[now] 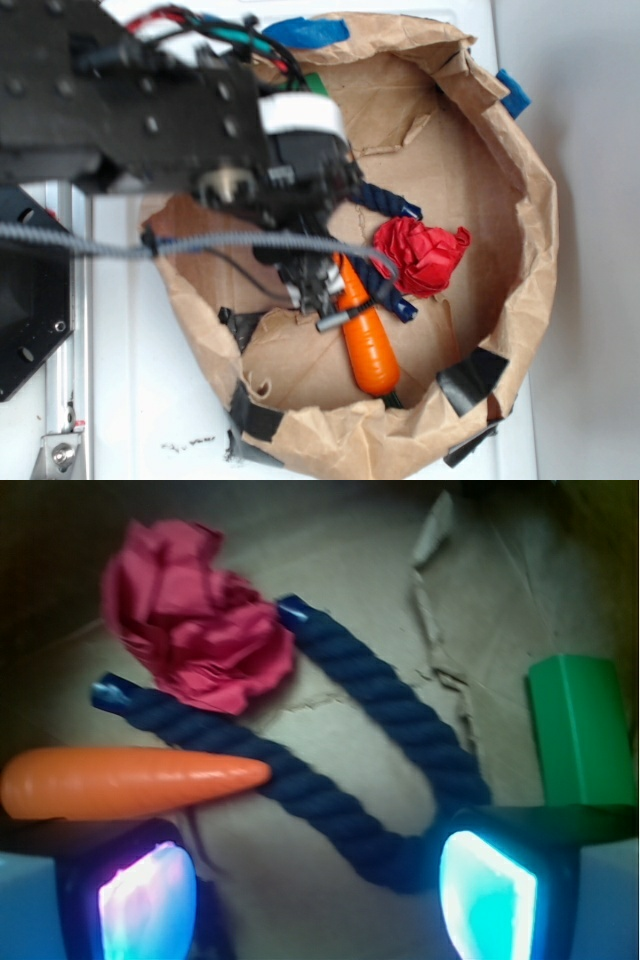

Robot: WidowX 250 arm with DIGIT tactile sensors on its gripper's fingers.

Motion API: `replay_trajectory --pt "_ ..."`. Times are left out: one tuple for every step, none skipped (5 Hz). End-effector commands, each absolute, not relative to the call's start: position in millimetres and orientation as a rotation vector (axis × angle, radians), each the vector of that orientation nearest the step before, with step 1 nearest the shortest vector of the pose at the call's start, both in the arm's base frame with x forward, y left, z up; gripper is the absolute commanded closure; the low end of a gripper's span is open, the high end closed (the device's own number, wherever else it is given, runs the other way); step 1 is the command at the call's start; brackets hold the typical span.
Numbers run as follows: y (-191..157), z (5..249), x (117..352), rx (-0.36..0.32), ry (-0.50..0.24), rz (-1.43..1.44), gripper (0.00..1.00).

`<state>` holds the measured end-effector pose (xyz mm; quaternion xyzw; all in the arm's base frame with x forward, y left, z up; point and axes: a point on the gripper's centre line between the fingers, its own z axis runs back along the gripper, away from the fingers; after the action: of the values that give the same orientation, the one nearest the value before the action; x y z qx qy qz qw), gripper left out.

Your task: Grab the green block.

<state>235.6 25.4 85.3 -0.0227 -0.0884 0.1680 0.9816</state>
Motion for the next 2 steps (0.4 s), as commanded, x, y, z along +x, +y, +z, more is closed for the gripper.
replay_trajectory --pt "51.6 92.8 233.1 -0.004 -0.212 0.35 0.0" --pt "62.6 89.1 232.2 0.006 -0.209 0.363 0.0"
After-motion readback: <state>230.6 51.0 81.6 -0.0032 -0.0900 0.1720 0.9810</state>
